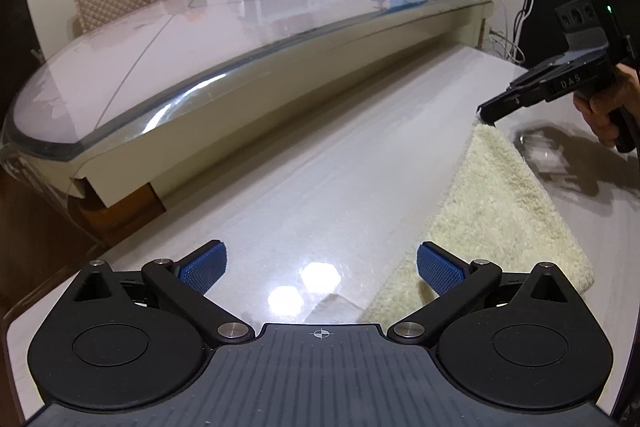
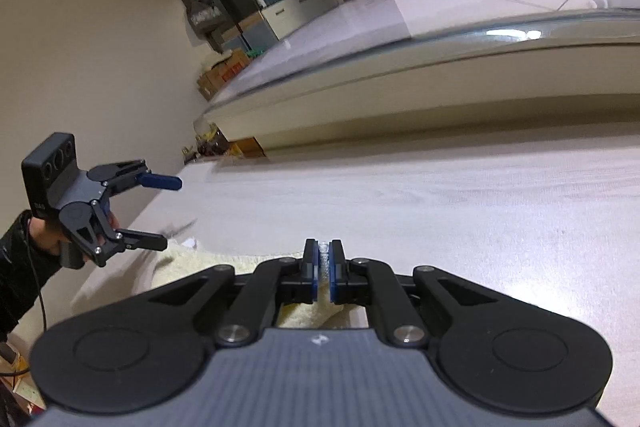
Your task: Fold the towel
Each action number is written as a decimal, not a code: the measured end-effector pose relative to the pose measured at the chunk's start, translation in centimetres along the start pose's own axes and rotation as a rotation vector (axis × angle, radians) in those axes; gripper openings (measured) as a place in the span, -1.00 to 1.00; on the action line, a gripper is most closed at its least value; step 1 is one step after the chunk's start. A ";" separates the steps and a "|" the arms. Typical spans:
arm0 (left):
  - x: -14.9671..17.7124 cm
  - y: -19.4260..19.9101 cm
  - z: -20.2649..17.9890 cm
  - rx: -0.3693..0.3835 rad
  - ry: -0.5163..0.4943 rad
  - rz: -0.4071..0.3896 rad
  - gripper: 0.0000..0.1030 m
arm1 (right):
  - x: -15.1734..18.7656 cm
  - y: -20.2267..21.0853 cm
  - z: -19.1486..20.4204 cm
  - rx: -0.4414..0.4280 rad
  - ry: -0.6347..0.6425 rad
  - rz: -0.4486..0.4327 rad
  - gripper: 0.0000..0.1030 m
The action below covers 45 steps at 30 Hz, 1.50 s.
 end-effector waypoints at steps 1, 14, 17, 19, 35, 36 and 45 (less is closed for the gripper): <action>0.0 -0.1 -0.1 0.002 0.000 0.001 1.00 | 0.0 0.0 0.0 0.001 0.000 0.000 -0.89; 0.4 -1.5 -0.7 -0.013 -0.012 0.024 1.00 | -0.1 -1.1 -0.8 0.010 -0.021 0.020 -0.87; 0.7 -1.7 -0.8 -0.021 -0.017 0.030 1.00 | -0.5 -0.8 -0.8 0.010 -0.039 0.005 -0.67; 0.8 -1.8 -0.8 -0.024 -0.018 0.031 1.00 | -1.1 0.2 -0.3 0.003 -0.057 -0.040 -0.62; 1.6 -2.2 -1.0 -0.051 -0.007 0.013 1.00 | 0.6 -3.7 3.8 0.130 0.060 0.119 -0.76; 1.6 -2.2 -1.0 -0.049 -0.005 0.012 1.00 | 0.7 -3.7 3.7 0.121 0.042 0.109 -0.76; 2.1 0.7 0.7 -0.080 0.053 -0.018 1.00 | 1.6 -0.7 6.4 0.051 0.001 0.012 -0.38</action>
Point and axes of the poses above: each gripper's, at about its wrist camera, not at the fingertips, and y roughly against the way its jaws point, z to its left, x to its underside, the point moved 9 cm from there along -y, roughly the way its jaws point, and after that the axes turned 15 degrees about z, right-handed, at the moved point
